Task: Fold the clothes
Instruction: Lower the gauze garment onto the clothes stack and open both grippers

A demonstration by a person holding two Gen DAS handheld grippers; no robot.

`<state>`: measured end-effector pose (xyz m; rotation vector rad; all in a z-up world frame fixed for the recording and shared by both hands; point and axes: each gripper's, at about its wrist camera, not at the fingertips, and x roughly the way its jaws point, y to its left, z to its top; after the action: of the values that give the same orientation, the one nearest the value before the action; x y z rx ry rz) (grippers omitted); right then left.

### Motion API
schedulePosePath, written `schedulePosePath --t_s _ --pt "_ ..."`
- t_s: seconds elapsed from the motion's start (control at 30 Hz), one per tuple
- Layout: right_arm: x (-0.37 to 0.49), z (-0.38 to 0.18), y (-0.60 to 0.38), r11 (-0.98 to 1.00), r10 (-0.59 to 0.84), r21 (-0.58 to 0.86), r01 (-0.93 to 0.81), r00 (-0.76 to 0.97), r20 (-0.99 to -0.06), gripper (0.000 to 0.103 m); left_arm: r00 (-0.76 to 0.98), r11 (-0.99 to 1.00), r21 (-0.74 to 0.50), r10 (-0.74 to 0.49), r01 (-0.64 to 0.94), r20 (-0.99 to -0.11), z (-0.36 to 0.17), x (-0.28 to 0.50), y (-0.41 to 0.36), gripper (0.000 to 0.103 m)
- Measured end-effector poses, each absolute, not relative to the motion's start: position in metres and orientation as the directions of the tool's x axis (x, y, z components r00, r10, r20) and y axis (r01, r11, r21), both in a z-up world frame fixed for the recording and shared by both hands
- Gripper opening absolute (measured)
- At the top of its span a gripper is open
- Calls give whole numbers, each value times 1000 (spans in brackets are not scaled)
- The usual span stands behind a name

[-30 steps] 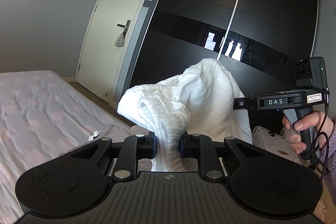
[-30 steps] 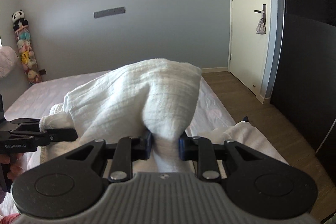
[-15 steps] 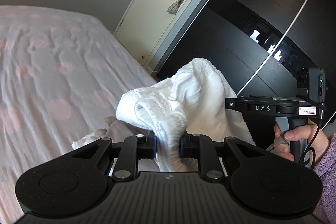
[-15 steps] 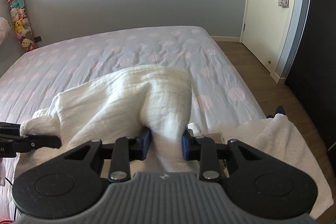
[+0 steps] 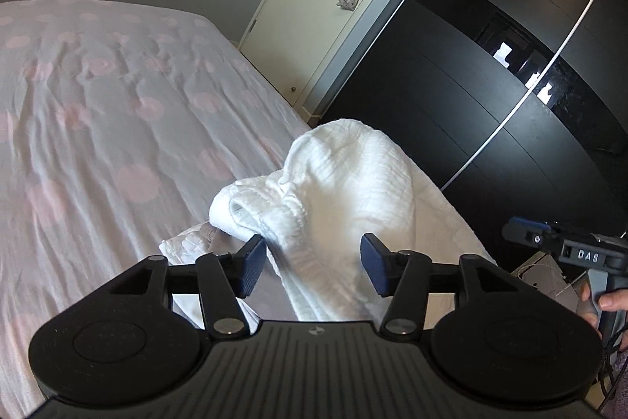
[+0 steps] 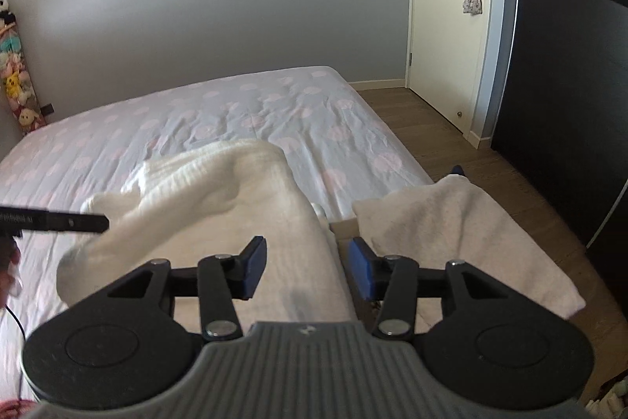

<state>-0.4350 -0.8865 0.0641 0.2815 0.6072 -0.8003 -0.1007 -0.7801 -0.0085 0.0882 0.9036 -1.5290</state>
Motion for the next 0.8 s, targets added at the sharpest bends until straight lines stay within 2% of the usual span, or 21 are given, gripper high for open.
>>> schedulePosePath --t_s 0.2,0.43,0.47,0.5,0.53,0.57,0.63,0.67,0.7,0.8 --pt "-449 46 -856 693 -620 -137 708 487 -616 50 -198 117 -457 -788 882 -583 -2 -121 -750 51" --pt "-409 21 -838 724 -657 -354 592 437 -615 50 -257 131 -515 -748 847 -612 -18 -134 -741 51" --pt "-401 17 -835 726 -663 -388 568 430 -613 48 -267 125 -522 -746 844 -610 -18 -135 -742 48" --pt "-396 14 -832 722 -675 -420 551 424 -604 43 -276 120 -529 -744 840 -608 -18 -136 -744 38" --pt "-393 14 -830 709 -692 -442 549 421 -587 34 -286 115 -536 -742 836 -606 -18 -137 -745 32" --pt "-394 17 -831 703 -698 -435 563 428 -574 19 -295 107 -542 -743 834 -601 -16 -139 -746 31" --pt "-400 29 -836 703 -691 -374 606 455 -561 13 -313 84 -550 -747 831 -587 -11 -143 -749 26" --pt "-405 35 -840 700 -688 -339 628 468 -555 6 -322 73 -554 -748 829 -580 -9 -144 -750 24" --pt "-410 41 -845 691 -691 -311 652 471 -549 5 -330 62 -558 -750 828 -573 -6 -146 -752 19" --pt "-422 46 -865 658 -694 -244 712 449 -563 4 -356 27 -569 -754 822 -552 1 -152 -756 18"
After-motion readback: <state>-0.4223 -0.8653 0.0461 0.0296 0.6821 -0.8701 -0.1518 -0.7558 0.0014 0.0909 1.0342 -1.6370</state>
